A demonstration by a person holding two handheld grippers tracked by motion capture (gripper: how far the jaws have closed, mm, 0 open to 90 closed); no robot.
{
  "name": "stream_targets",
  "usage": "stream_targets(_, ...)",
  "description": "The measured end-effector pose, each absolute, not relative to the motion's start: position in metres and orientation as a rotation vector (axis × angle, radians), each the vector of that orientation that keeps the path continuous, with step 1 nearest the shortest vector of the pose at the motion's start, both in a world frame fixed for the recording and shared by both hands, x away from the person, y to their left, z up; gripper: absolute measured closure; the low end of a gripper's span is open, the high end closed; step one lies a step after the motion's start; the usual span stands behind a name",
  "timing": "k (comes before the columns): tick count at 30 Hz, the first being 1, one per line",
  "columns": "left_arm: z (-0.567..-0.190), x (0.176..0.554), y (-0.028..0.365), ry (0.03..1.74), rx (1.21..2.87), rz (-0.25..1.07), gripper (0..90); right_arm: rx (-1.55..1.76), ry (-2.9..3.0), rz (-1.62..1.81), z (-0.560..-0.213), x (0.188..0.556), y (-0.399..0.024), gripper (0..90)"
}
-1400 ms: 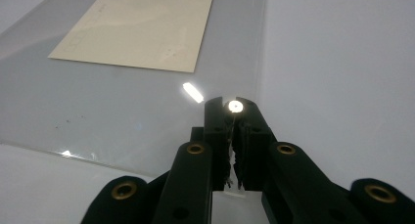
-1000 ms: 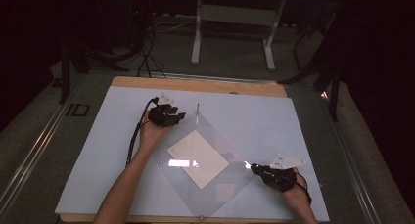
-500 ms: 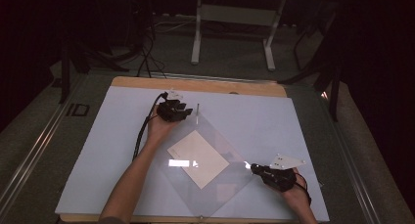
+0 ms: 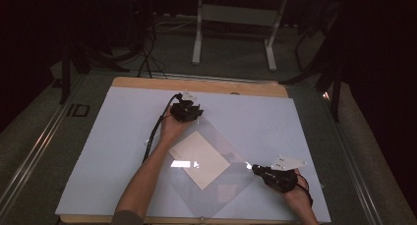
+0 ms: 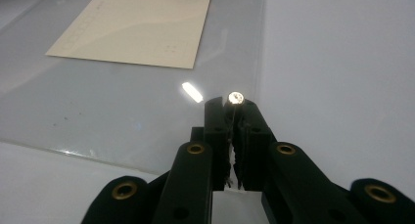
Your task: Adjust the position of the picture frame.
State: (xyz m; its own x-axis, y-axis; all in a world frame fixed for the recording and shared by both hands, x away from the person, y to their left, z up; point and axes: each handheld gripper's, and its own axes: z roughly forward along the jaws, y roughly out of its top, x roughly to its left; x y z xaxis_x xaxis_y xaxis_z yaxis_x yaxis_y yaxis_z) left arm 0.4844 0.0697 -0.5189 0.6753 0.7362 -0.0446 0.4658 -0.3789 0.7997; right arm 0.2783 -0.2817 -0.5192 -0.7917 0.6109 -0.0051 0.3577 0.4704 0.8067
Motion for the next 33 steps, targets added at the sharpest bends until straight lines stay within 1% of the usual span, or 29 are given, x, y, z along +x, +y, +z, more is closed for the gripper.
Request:
stream_targets(1,-0.520,0.486,0.068,0.935,2.041,0.419,71.9,0.826,2.429,1.229,-0.519,0.278,-0.282,85.0)
stream_targets(3,-0.522,0.488,0.070,0.958,2.020,0.405,77.8,0.830,2.425,1.236,-0.520,0.278,-0.282,84.9)
stream_targets(6,-0.525,0.491,0.070,0.963,2.030,0.400,81.4,0.837,2.425,1.245,-0.520,0.278,-0.283,84.8)
stream_targets(27,-0.528,0.498,0.065,0.973,2.040,0.390,82.5,0.900,2.465,1.250,-0.527,0.282,-0.286,82.7)
stream_targets(33,-0.528,0.499,0.067,0.978,2.029,0.357,83.7,0.928,2.468,1.250,-0.527,0.283,-0.284,83.9)
